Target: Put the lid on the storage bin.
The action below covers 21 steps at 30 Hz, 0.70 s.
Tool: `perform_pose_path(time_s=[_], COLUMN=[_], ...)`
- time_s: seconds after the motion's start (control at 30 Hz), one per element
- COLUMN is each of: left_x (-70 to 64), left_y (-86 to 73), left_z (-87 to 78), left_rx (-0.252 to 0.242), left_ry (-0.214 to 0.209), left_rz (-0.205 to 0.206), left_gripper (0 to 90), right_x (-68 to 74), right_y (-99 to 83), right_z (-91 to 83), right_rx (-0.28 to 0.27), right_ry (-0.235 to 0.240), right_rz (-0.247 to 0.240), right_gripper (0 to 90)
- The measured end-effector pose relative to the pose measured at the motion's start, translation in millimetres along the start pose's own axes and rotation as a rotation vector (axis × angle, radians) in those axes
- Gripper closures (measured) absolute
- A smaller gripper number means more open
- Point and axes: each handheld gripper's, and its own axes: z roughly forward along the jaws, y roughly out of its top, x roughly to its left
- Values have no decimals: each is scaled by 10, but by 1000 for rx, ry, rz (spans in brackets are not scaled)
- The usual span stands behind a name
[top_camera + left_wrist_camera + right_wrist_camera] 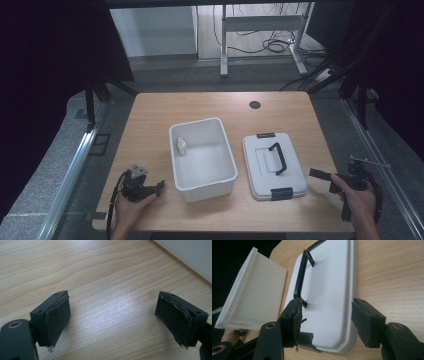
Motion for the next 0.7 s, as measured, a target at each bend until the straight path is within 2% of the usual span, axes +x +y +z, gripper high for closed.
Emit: perform_pose_path(time_s=[0.27, 0.4, 0.7], left_x=[8, 9, 22], left_y=[-17, -17, 0], left_z=[-18, -17, 0], left_rx=[-4, -5, -3], left_ry=[-1, -1, -3], left_rz=[3, 3, 4], left_gripper=[153, 153, 144], right_x=[67, 110, 55], right_y=[32, 34, 9], right_z=[-13, 10, -21], right_rx=[-11, 4, 9], right_ry=[-25, -34, -38], right_rz=[-13, -13, -1], right_gripper=[423, 423, 423])
